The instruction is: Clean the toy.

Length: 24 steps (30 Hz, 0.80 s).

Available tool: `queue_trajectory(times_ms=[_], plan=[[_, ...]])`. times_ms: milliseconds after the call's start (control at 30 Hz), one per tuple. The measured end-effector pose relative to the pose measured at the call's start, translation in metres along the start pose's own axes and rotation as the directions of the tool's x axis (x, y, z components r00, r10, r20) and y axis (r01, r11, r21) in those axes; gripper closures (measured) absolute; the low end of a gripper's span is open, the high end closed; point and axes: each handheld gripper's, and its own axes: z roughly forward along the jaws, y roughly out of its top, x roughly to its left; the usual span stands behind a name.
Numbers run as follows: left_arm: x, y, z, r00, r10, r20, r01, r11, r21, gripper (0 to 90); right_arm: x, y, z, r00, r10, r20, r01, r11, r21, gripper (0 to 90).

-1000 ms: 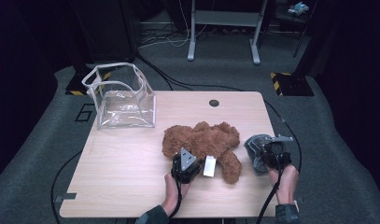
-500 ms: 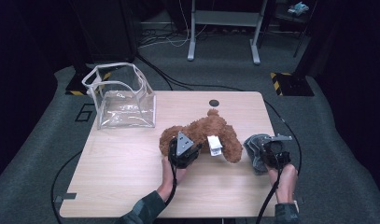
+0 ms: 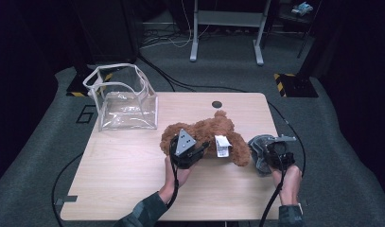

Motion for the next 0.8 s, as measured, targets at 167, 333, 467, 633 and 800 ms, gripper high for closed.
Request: queue_trajectory(times_ms=[167, 333, 467, 633, 800], plan=[[0.017, -0.004, 0.012, 0.999, -0.043, 0.013, 0.042, 0.9978, 0.052, 73.7, -0.001, 0.0, 0.0, 1.0, -0.004, 0.008, 0.004, 1.0, -0.003, 79.8], [0.04, -0.016, 0.035, 0.9984, -0.055, -0.015, 0.057, 0.9878, 0.145, 72.1, 0.001, 0.0, 0.001, 1.0, -0.005, 0.007, 0.005, 1.0, 0.006, 79.8], [0.05, -0.02, 0.043, 0.9963, -0.079, -0.034, 0.084, 0.9821, 0.169, 69.2, 0.002, 0.0, 0.002, 0.9999, -0.011, -0.001, 0.011, 1.0, 0.004, 79.8], [0.058, -0.021, 0.055, 0.9954, -0.059, -0.075, 0.073, 0.9785, 0.193, 56.1, 0.005, 0.001, 0.003, 1.0, -0.009, 0.0, 0.009, 1.0, 0.008, 79.7], [0.06, -0.024, 0.057, 0.9919, -0.055, -0.115, 0.079, 0.973, 0.217, 35.0, 0.005, 0.001, 0.003, 0.9999, -0.012, -0.001, 0.012, 1.0, 0.01, 79.6]])
